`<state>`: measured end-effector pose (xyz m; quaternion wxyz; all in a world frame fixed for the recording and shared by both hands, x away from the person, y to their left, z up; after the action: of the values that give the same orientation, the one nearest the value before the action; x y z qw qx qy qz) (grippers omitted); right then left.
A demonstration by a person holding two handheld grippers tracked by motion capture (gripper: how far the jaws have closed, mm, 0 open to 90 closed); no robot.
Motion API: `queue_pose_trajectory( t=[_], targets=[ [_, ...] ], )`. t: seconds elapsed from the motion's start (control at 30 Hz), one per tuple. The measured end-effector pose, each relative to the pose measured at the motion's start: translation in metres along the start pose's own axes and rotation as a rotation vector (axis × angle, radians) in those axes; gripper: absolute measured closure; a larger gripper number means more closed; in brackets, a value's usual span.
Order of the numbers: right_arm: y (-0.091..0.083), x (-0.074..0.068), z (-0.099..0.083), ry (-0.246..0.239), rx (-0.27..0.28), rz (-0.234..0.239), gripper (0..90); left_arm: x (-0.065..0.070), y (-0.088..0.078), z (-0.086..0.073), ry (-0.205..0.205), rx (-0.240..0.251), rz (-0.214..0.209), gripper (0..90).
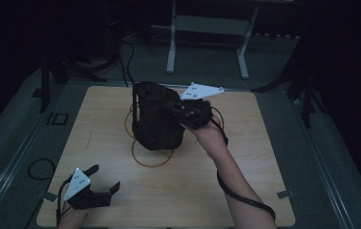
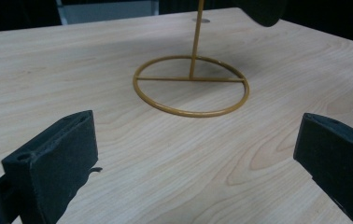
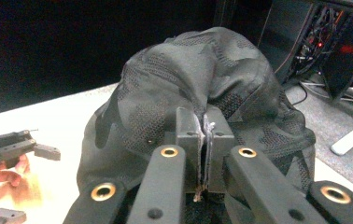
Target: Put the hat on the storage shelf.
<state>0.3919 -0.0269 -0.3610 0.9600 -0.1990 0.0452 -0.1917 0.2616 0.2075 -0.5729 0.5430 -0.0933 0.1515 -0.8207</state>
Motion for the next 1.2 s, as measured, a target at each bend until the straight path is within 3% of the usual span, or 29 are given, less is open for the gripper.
queue_pose_trajectory(
  t=[0.5, 0.63, 0.8, 1.2],
  targets=[
    [0.028, 0.002, -0.012, 0.003, -0.047, 0.004, 83.5, 0.000, -0.002, -0.001, 0.000, 0.005, -0.009, 0.2],
    [0.033, 0.002, -0.015, -0.007, -0.065, -0.010, 75.7, 0.000, -0.002, 0.000, -0.003, 0.008, -0.015, 0.2],
    [0.035, 0.002, -0.016, 0.026, -0.061, 0.029, 60.6, 0.002, -0.002, -0.001, -0.007, 0.013, -0.025, 0.2],
    [0.020, -0.002, -0.016, 0.007, -0.079, 0.060, 36.4, 0.001, -0.002, 0.000, -0.022, 0.019, -0.019, 0.2]
  ],
)
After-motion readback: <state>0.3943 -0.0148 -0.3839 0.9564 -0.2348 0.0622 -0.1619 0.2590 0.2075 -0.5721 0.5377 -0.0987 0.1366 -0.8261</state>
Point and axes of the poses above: each handheld gripper's, and its own axes: y roughly forward along the jaws, z roughly out of its top, x roughly to its right, the point moved 7 cm from there along y, roughly forward along the jaws, and after that the axes turned 10 degrees about z, right-handed, at the moved point
